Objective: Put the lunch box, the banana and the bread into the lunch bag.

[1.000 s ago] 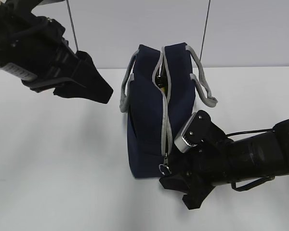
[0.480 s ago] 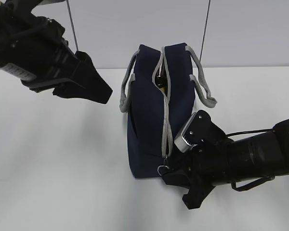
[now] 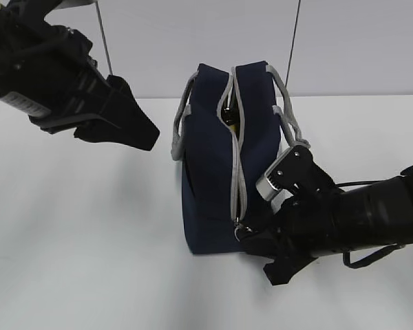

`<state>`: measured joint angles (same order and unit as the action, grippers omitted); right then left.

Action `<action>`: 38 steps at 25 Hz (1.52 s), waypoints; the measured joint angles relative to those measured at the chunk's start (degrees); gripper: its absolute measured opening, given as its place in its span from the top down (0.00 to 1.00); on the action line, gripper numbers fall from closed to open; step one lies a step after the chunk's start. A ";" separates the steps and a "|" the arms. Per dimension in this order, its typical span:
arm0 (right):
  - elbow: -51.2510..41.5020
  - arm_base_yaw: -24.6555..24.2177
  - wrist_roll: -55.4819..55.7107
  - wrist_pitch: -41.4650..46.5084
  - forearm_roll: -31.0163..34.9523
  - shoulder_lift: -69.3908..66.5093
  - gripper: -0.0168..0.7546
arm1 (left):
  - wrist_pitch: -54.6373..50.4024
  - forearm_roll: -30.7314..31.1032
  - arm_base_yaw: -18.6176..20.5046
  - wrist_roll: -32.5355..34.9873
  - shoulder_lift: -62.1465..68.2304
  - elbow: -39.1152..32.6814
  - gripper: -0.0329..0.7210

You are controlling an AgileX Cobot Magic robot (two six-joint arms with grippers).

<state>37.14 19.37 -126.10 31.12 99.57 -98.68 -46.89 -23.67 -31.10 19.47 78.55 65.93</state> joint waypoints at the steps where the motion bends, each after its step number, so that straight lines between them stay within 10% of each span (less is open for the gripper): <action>1: 0.00 0.00 2.29 -0.11 -2.09 0.13 1.00 | 0.00 0.00 0.00 0.00 0.00 0.00 0.45; 11: 0.00 0.00 15.79 2.42 -15.77 2.50 1.00 | -0.16 0.00 0.00 0.00 0.00 0.00 0.45; 38: 6.84 0.00 20.44 2.92 -17.62 14.25 1.00 | 2.16 0.13 0.00 0.00 0.00 0.00 0.45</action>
<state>43.97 19.37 -105.66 34.04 81.95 -84.43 -44.73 -23.54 -31.10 19.47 78.55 65.93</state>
